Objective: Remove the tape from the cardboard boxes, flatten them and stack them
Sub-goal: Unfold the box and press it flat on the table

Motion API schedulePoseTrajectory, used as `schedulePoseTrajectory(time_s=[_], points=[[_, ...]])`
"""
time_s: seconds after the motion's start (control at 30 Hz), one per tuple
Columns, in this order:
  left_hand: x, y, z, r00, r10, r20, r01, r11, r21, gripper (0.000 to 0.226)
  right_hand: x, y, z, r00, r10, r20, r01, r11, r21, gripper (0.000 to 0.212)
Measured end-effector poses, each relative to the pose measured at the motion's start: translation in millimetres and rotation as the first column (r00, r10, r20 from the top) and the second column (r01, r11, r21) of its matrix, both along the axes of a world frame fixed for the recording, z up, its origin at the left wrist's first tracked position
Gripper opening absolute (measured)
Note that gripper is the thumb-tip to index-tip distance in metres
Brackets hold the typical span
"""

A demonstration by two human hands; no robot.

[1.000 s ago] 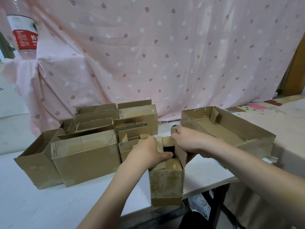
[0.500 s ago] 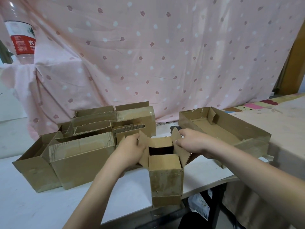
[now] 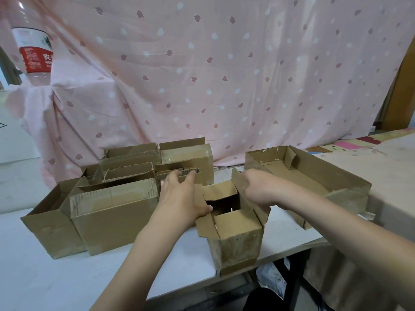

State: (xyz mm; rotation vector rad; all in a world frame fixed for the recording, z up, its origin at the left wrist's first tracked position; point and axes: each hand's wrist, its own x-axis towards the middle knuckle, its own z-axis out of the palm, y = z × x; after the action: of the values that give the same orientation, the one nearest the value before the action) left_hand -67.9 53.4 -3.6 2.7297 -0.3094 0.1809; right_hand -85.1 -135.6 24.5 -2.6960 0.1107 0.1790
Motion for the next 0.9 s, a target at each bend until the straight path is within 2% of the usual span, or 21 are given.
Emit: schedulePoseTrajectory(time_s=[0.1, 0.27, 0.33, 0.4, 0.47, 0.53, 0.6, 0.63, 0.7, 0.77, 0.83, 0.9], points=[[-1.7, -8.9, 6.7, 0.998, -0.043, -0.045, 0.051, 0.979, 0.196, 0.097, -1.7, 7.8, 7.9, 1.0, 0.026, 0.015, -0.025, 0.993, -0.117, 0.016], [-7.2, -21.4, -0.9, 0.999, -0.039, 0.0, 0.037, 0.944, 0.327, 0.077, -4.8, 17.3, 12.2, 0.986, 0.155, 0.063, -0.134, 0.959, -0.248, 0.038], [-8.0, -25.0, -6.6, 0.999, -0.025, -0.035, 0.033, 0.968, 0.247, 0.072, -7.1, 20.4, 12.3, 0.966, 0.233, 0.108, -0.198, 0.944, -0.265, 0.034], [-7.4, -27.4, -11.9, 0.994, 0.008, -0.107, 0.005, 0.992, 0.125, 0.077, -7.7, 23.2, 8.8, 0.937, 0.306, 0.167, -0.255, 0.928, -0.27, 0.029], [-7.5, -28.2, -18.1, 0.986, 0.06, -0.153, -0.047, 0.995, 0.089, 0.085, -6.7, 24.4, 3.2, 0.913, 0.359, 0.197, -0.298, 0.912, -0.281, 0.03], [-8.3, -26.2, -25.1, 0.982, 0.098, -0.161, -0.085, 0.993, 0.082, 0.082, -8.3, 24.7, -2.1, 0.9, 0.379, 0.216, -0.298, 0.896, -0.328, 0.031], [-8.8, -22.9, -29.9, 0.982, 0.119, -0.15, -0.114, 0.993, 0.043, 0.074, -10.7, 22.6, -11.8, 0.863, 0.375, 0.338, -0.245, 0.897, -0.368, 0.04], [-9.5, -20.5, -30.7, 0.98, 0.128, -0.15, -0.126, 0.992, 0.023, 0.072, -13.1, 22.3, -18.8, 0.835, 0.362, 0.414, -0.207, 0.904, -0.374, 0.054], [-10.3, -15.5, -30.3, 0.976, 0.154, -0.155, -0.159, 0.987, -0.019, 0.073, -21.5, 24.9, -30.4, 0.833, 0.244, 0.497, -0.114, 0.954, -0.278, 0.09], [-10.1, -10.7, -30.4, 0.971, 0.183, -0.156, -0.191, 0.981, -0.038, 0.074, -25.9, 26.3, -39.3, 0.895, 0.059, 0.443, -0.017, 0.995, -0.096, 0.118], [-10.9, -7.9, -30.0, 0.971, 0.196, -0.14, -0.2, 0.98, -0.021, 0.07, -26.8, 26.1, -48.2, 0.945, -0.071, 0.318, 0.058, 0.997, 0.049, 0.133], [-12.9, -6.6, -29.7, 0.972, 0.196, -0.129, -0.198, 0.98, -0.005, 0.063, -28.4, 26.3, -52.1, 0.955, -0.141, 0.262, 0.105, 0.984, 0.145, 0.137]])
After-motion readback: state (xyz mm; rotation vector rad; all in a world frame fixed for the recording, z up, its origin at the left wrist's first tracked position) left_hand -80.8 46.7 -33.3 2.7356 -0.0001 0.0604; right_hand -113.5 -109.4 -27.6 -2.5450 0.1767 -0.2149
